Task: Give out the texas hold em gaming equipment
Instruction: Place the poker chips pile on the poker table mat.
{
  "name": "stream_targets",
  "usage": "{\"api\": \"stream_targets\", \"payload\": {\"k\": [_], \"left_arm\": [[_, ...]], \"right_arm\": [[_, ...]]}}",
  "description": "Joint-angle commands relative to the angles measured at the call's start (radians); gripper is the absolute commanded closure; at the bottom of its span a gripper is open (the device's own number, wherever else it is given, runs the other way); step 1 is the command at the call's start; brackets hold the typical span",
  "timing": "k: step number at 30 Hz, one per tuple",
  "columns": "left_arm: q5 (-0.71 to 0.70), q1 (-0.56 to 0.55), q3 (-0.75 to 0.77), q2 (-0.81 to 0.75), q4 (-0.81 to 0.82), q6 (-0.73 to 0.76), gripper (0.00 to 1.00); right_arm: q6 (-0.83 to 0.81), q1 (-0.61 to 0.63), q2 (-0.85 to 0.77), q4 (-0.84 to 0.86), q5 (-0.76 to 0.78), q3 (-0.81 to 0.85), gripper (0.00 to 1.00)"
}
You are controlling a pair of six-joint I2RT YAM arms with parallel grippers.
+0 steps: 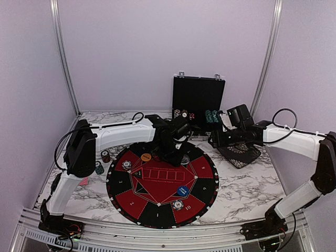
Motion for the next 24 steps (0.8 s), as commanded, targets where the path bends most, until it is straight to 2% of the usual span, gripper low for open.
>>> {"api": "stream_targets", "payload": {"k": [1, 20, 24], "left_arm": [[0.016, -0.038, 0.072, 0.047, -0.017, -0.02, 0.64], [-0.05, -0.122, 0.117, 0.134, -0.019, -0.007, 0.64], [-0.053, -0.124, 0.116, 0.138, -0.021, -0.001, 0.59]], "right_arm": [[0.019, -0.009, -0.045, 0.009, 0.035, -0.014, 0.32], [0.032, -0.011, -0.1, -0.011, 0.061, -0.066, 0.32], [0.032, -0.011, -0.1, -0.019, 0.065, -0.059, 0.32]]}}
